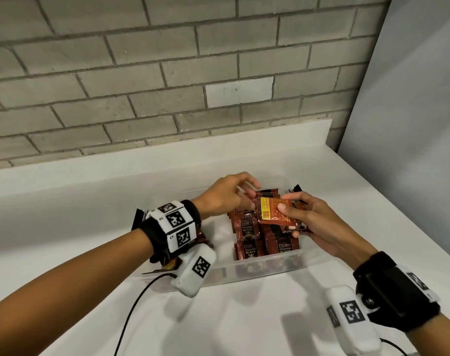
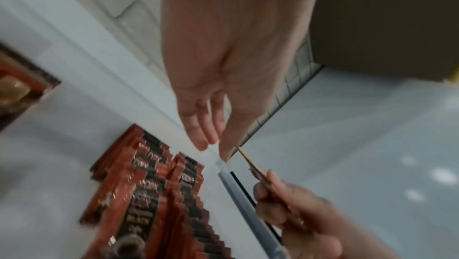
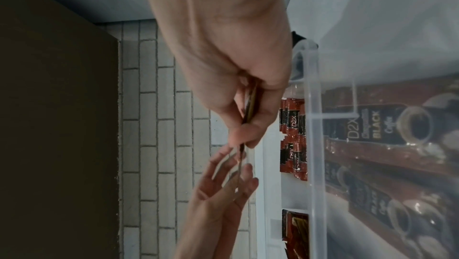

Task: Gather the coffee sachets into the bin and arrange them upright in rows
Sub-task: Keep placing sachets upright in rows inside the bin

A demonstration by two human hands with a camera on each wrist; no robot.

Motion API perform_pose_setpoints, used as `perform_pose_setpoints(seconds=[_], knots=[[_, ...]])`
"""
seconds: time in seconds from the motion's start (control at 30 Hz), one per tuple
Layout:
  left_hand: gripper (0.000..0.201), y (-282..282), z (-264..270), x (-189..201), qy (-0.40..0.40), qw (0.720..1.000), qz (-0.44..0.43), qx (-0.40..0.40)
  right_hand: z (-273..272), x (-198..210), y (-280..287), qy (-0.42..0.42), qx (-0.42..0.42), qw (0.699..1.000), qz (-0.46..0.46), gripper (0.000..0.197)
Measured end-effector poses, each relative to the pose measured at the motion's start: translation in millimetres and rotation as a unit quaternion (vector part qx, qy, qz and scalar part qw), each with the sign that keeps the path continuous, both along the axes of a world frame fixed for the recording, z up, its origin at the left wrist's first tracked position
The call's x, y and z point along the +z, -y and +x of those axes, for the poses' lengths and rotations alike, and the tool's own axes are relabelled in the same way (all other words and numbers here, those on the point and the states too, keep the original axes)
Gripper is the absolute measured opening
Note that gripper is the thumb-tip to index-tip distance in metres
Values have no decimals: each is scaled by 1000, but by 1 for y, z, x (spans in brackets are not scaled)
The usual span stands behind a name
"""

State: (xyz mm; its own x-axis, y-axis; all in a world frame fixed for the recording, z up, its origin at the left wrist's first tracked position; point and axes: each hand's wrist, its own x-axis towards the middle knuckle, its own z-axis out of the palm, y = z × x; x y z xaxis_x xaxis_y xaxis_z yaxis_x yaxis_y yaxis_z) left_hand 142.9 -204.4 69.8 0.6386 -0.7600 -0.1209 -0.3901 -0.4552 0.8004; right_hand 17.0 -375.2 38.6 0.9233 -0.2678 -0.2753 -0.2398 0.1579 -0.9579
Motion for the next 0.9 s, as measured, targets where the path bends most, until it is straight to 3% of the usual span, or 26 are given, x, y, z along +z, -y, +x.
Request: perform_pose_setpoints(seconds=[0.13, 0.3, 0.37, 0.53, 0.63, 0.73, 0.9], knots=[[57, -3, -8, 1, 170, 978, 36, -116, 6, 0, -5, -23, 3, 1000, -7, 37], [65, -10, -13, -7, 191, 961, 87, -178, 10, -3, -9, -46, -7, 999, -17, 41], [59, -11, -15, -8, 177, 966, 70, -174, 11, -4, -10, -47, -9, 999, -18, 42], [22, -11, -14, -10, 151, 982, -35, -106, 11, -2, -13, -5, -20, 1000, -5, 33], [12, -10, -11, -15, 82, 994, -66, -21, 10, -1, -11, -5, -23, 1000, -10, 30], [8, -11, -7, -18, -66, 994, -63, 65, 9, -4, -4, -14, -26, 999, -29, 20], [13, -9, -3, -27, -251, 959, 94, 96, 6, -6, 4, -3, -29, 997, -65, 19]])
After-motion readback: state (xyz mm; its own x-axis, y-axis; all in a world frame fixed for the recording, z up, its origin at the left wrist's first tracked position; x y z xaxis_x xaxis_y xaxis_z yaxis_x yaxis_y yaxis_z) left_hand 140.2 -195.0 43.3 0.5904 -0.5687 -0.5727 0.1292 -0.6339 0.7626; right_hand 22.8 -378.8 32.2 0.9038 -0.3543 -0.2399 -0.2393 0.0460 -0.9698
